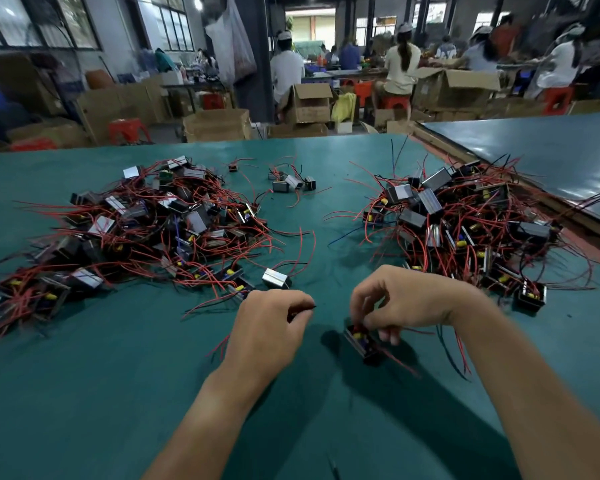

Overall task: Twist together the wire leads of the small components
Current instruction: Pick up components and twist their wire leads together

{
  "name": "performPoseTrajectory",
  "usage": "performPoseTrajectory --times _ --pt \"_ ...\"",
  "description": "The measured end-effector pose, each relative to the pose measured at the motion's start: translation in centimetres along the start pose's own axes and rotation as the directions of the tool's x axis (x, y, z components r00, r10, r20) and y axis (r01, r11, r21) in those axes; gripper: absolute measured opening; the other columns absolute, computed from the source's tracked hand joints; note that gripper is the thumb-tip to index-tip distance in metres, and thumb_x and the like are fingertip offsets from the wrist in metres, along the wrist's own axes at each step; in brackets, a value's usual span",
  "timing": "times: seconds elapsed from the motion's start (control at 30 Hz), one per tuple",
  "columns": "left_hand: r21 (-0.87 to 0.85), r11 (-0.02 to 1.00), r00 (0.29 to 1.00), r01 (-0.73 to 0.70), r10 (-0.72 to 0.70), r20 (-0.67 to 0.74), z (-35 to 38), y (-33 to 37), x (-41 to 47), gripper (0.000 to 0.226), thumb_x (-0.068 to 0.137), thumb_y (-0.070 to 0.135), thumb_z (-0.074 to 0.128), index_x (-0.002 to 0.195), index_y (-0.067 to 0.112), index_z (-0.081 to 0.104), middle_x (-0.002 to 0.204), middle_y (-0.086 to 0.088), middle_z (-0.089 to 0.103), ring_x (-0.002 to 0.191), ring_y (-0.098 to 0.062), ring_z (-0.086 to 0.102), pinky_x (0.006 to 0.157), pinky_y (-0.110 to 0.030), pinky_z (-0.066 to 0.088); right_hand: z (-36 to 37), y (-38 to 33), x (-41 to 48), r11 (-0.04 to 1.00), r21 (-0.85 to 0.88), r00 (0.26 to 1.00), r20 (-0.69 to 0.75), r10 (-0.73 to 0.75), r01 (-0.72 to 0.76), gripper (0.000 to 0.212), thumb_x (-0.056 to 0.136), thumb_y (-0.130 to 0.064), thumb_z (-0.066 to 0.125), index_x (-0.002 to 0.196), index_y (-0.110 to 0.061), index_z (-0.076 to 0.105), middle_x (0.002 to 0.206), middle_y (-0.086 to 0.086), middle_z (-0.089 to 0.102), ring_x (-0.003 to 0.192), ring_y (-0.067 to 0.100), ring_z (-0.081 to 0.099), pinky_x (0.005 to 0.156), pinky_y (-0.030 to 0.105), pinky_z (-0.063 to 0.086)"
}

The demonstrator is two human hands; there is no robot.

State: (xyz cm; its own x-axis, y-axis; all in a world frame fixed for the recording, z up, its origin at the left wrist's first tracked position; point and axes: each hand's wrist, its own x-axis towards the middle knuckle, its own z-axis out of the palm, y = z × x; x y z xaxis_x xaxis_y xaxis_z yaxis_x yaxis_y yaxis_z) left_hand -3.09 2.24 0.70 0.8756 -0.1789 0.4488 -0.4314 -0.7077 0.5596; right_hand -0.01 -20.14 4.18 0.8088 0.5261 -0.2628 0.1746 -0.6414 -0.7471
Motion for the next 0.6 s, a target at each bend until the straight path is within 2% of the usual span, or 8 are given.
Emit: performPoseTrajectory --times 0.07,0.13,0.23,0.3,0.37,0.43,0.5,0.6 --pt "-0.035 0.999 0.999 0.021 -0.022 -0.045 0.0 -0.1 0.0 0.004 0.082 0.018 0.074 0.082 0.022 0.076 0.072 0.013 0.072 0.065 -0.003 0.065 0.065 -0.029 0.054 0.1 0.2 0.2 1.0 0.012 0.993 -0.119 -0.01 0.011 0.041 0.086 0.01 0.049 0.069 -0.022 0.069 0.066 0.01 0.068 0.056 0.025 0.069 0.055 0.028 0.056" --pt "-0.065 0.997 0.997 0.047 -0.051 -0.062 0.0 -0.2 0.1 0.007 0.085 0.021 0.072 0.078 0.023 0.074 0.065 0.014 0.07 0.06 -0.004 0.064 0.06 -0.031 0.054 0.1 0.3 0.5 0.999 0.023 0.983 -0.178 -0.035 0.04 0.039 0.088 0.009 0.049 0.073 -0.02 0.071 0.072 0.009 0.068 0.06 0.026 0.071 0.058 0.03 0.058" --pt "-0.071 0.994 0.994 0.083 -0.088 -0.061 0.0 -0.2 0.1 0.008 0.085 0.021 0.072 0.078 0.023 0.075 0.066 0.015 0.07 0.062 -0.003 0.064 0.061 -0.03 0.054 0.2 0.0 0.4 0.995 -0.075 0.99 -0.121 -0.079 0.07 0.037 0.083 0.007 0.06 0.083 -0.027 0.075 0.089 0.004 0.07 0.061 0.024 0.07 0.06 0.038 0.06" --pt "-0.115 0.986 0.99 0.119 -0.127 -0.067 -0.1 -0.1 0.2 0.008 0.082 0.015 0.075 0.081 0.022 0.078 0.067 0.019 0.07 0.064 0.001 0.065 0.064 -0.024 0.054 0.1 -0.4 0.2 0.982 -0.174 0.994 -0.068 -0.08 0.067 0.039 0.076 0.002 0.066 0.09 -0.034 0.076 0.094 -0.002 0.072 0.075 0.027 0.07 0.071 0.048 0.06" --pt "-0.202 0.965 0.98 0.17 -0.187 -0.068 -0.1 -0.2 0.3 0.011 0.08 0.01 0.077 0.081 0.02 0.079 0.067 0.023 0.069 0.064 0.005 0.065 0.062 -0.014 0.052 0.1 -0.7 0.0 0.975 -0.211 0.996 -0.046 -0.079 0.067 0.041 0.073 -0.001 0.069 0.09 -0.037 0.076 0.093 -0.001 0.073 0.082 0.022 0.07 0.078 0.041 0.059" --pt "-0.269 0.939 0.971 0.212 -0.235 -0.053 -0.2 -0.3 0.5 0.014 0.078 0.007 0.079 0.08 0.02 0.08 0.069 0.024 0.07 0.065 0.006 0.065 0.061 -0.007 0.048 0.2 -0.8 0.1 0.974 -0.217 0.996 -0.055 -0.077 0.063 0.031 0.074 -0.008 0.077 0.088 -0.035 0.077 0.088 0.001 0.073 0.08 0.018 0.068 0.076 0.031 0.057" --pt "-0.295 0.925 0.966 0.237 -0.257 -0.03 -0.2 -0.3 0.5 0.017 0.076 0.005 0.079 0.077 0.021 0.079 0.068 0.021 0.071 0.062 0.006 0.065 0.06 -0.006 0.047 0.4 -0.8 0.2 0.974 -0.219 0.993 -0.091 -0.077 0.056 0.017 0.076 -0.02 0.08 0.085 -0.034 0.078 0.083 -0.001 0.072 0.073 0.011 0.065 0.07 0.025 0.052" --pt "-0.281 0.92 0.96 0.272 -0.281 0.008 0.0 -0.2 0.5 0.021 0.074 0.004 0.08 0.073 0.025 0.078 0.065 0.02 0.071 0.057 0.003 0.064 0.057 -0.01 0.048 0.8 -1.0 0.5 0.972 -0.232 0.986 -0.15 -0.073 0.036 0.008 0.077 -0.029 0.078 0.076 -0.037 0.076 0.075 -0.01 0.073 0.063 -0.003 0.059 0.064 0.019 0.048"
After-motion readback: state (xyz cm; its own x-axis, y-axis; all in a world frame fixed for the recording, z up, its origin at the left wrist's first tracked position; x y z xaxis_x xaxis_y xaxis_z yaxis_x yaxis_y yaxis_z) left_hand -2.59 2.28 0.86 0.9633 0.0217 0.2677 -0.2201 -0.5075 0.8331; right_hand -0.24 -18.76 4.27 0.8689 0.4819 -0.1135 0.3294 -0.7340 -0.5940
